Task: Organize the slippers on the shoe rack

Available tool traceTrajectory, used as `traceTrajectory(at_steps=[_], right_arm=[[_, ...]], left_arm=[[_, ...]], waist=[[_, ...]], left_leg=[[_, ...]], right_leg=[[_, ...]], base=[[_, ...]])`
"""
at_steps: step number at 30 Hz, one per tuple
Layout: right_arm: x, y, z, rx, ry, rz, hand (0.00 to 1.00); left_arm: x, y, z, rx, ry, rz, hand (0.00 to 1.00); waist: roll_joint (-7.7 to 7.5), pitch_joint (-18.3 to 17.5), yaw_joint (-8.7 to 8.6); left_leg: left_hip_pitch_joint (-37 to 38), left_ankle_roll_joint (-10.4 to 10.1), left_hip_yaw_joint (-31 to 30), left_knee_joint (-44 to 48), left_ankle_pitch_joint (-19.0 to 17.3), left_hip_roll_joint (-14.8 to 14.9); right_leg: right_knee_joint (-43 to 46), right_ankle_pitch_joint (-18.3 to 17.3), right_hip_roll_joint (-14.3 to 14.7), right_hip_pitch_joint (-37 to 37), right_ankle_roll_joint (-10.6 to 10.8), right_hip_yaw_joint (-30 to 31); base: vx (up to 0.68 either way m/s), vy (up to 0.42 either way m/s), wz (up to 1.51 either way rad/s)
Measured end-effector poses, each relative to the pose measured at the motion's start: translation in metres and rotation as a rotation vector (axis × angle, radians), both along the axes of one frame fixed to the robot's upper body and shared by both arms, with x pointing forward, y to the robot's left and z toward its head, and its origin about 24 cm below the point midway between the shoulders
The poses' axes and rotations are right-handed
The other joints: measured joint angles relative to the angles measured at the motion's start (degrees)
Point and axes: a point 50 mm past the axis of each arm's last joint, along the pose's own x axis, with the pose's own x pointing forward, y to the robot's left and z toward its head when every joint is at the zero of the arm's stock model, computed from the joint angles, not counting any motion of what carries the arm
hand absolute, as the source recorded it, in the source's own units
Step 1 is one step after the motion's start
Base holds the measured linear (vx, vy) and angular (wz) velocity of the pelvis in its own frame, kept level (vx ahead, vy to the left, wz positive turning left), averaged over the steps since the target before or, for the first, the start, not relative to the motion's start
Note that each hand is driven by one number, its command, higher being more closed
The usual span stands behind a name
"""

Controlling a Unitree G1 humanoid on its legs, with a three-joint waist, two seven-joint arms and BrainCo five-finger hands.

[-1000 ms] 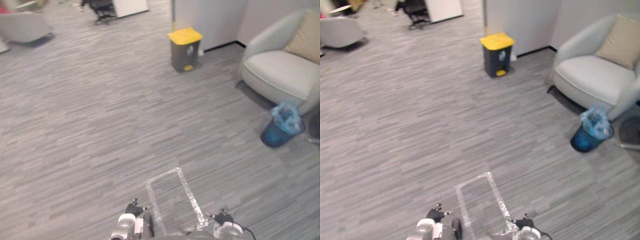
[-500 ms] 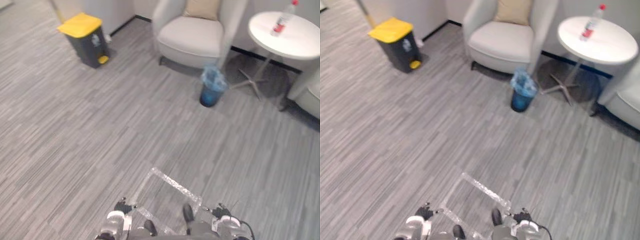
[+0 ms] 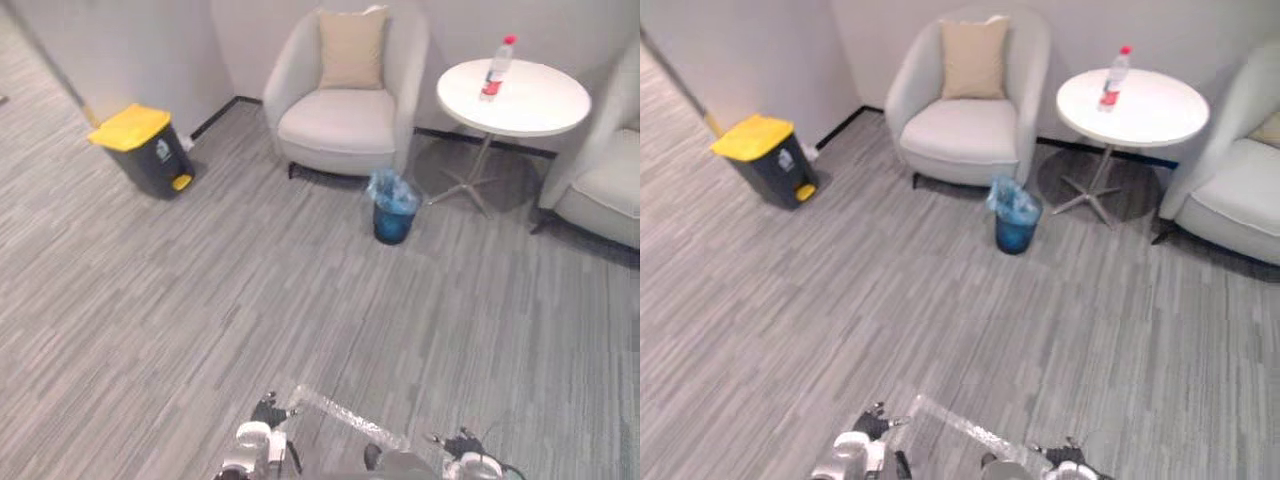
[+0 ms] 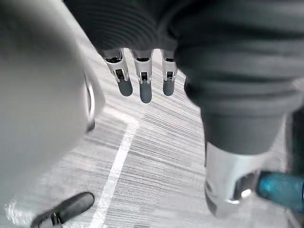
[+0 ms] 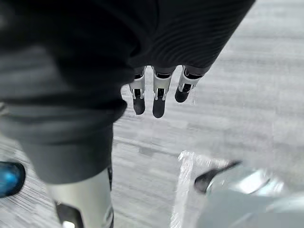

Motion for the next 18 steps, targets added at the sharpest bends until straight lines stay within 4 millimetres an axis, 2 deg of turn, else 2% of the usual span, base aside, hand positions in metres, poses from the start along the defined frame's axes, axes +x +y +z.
traceTrajectory(at_steps=[1, 2, 3, 4, 5, 7, 8, 9, 12, 18], right_arm=[[0.001, -0.001, 0.001, -0.003, -0.003, 0.001, 0.0], [0.002, -0.004, 0.002, -0.011, -0.007, 0.005, 0.0], [0.001, 0.003, -0.001, 0.009, 0.0, 0.005, 0.0], [-0.002, 0.005, -0.002, 0.014, 0.006, 0.0, 0.0], [-0.009, 0.008, -0.004, 0.024, 0.025, -0.006, 0.0], [-0.015, 0.009, -0.006, 0.029, 0.042, -0.013, 0.0], [-0.014, 0.009, -0.006, 0.034, 0.039, -0.028, 0.0], [-0.015, 0.009, -0.006, 0.035, 0.039, -0.031, 0.0], [-0.013, 0.01, -0.006, 0.042, 0.032, -0.043, 0.0], [-0.008, 0.009, -0.005, 0.04, 0.026, -0.04, 0.0]], left_arm=[[-0.001, 0.0, -0.001, 0.001, 0.005, 0.0, 0.0], [-0.005, 0.0, -0.002, 0.005, 0.017, 0.008, 0.0], [-0.005, 0.005, -0.002, 0.022, 0.017, 0.005, 0.0], [-0.004, 0.008, -0.002, 0.031, 0.016, 0.004, 0.0], [-0.004, 0.018, -0.001, 0.063, 0.015, -0.016, 0.0], [0.002, 0.027, 0.002, 0.092, 0.001, -0.028, 0.0], [0.005, 0.031, 0.003, 0.105, -0.007, -0.032, 0.0], [0.005, 0.032, 0.003, 0.108, -0.008, -0.032, 0.0], [0.005, 0.039, 0.003, 0.123, -0.003, -0.031, 0.0], [-0.008, 0.039, -0.002, 0.11, 0.038, 0.002, 0.0]], waist=[[0.35, -0.2, 0.06], [1.8, -0.9, 0.28], [0.55, -1.6, 0.18], [-0.08, -1.8, 0.04], [-1.68, -2.5, 0.05], [-2.9, -3.1, -0.31], [-3.04, -3.2, -0.3], [-2.98, -3.2, -0.34], [-2.36, -3.3, -0.25], [-0.96, -3.9, 0.01]], left_leg=[[0.8, -0.4, -1.0, -4.8, 1.7, -0.4], [1.6, 0.6, -1.7, -10.9, 9.7, 0.4], [3.4, 1.5, 1.5, -11.8, 9.0, -0.6], [4.0, 1.7, 2.1, -12.6, 9.0, -1.1], [5.2, 2.1, 3.8, -14.4, 8.8, -2.5], [5.8, 2.7, 5.5, -15.7, 8.4, -3.8], [6.3, 2.8, 6.2, -16.3, 8.4, -4.5], [6.5, 2.8, 6.4, -16.5, 8.4, -4.7], [7.6, 2.8, 7.3, -17.4, 8.4, -5.2], [9.3, 3.3, 6.3, -20.0, 8.8, -4.1]], right_leg=[[-0.4, 0.0, 0.0, -0.2, 0.3, 0.9], [-0.6, -0.6, 1.0, -0.5, 2.1, 3.9], [-0.9, -0.2, -0.5, -0.1, 4.4, 4.8], [-1.1, 0.1, -1.0, -0.2, 4.9, 4.5], [-1.9, 0.2, -2.7, -0.3, 5.4, 3.8], [-3.0, 0.6, -4.2, -0.6, 6.2, 3.2], [-3.9, 1.5, -4.9, -0.7, 7.5, 2.9], [-4.0, 1.6, -5.1, -0.7, 7.6, 2.8], [-4.9, 2.7, -5.7, -0.3, 7.2, 1.6], [-6.0, 4.2, -3.9, 0.5, 5.7, -2.1]], base=[[0.23, 0.331, -1.45], [0.22, 0.27, -1.23], [0.26, 0.321, -1.13], [0.23, 0.23, -0.7], [0.15, 0.173, -0.39], [0.15, 0.165, -0.41], [0.13, 0.127, -0.39], [0.13, 0.098, -0.34], [0.09, 0.028, -0.17], [0.05, -0.048, -0.05]])
